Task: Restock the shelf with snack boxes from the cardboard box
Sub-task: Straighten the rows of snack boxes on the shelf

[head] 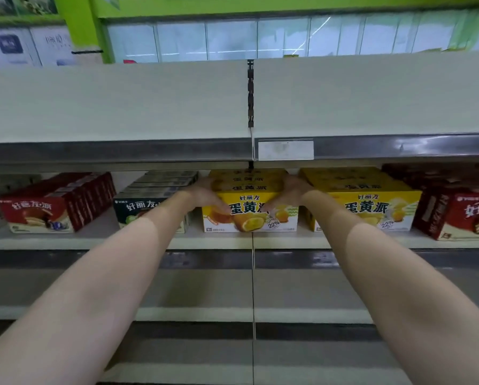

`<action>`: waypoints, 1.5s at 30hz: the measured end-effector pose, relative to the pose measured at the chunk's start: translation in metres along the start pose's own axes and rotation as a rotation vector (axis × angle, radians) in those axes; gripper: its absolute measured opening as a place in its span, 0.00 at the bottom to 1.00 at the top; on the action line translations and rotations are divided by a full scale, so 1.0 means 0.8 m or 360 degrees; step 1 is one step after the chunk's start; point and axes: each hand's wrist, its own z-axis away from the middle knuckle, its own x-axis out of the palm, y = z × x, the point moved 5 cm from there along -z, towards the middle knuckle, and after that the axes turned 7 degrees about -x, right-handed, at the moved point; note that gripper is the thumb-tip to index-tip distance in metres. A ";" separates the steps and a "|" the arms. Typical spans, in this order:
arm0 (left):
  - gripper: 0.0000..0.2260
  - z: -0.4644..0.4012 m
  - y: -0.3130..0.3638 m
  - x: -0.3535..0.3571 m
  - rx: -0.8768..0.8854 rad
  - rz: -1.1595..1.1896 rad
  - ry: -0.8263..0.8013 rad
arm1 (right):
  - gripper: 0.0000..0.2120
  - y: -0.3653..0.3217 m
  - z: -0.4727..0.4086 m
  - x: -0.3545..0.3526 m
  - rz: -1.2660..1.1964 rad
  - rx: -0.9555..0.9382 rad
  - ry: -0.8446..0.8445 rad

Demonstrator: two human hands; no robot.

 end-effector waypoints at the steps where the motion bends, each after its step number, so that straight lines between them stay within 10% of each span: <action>1: 0.50 -0.001 -0.002 0.001 -0.0013 0.0024 -0.0021 | 0.55 0.001 -0.001 0.000 0.0017 0.0003 -0.0014; 19: 0.52 -0.020 -0.009 0.004 -0.0004 0.0016 0.0011 | 0.51 -0.005 0.001 0.000 0.0085 0.0038 -0.0021; 31: 0.33 0.012 0.027 0.016 0.0268 -0.0555 0.0372 | 0.43 -0.032 0.024 0.009 0.0437 0.0059 0.0226; 45: 0.24 0.048 0.102 0.072 0.0829 -0.0207 0.0189 | 0.33 -0.017 0.109 -0.015 0.0379 0.0051 0.0621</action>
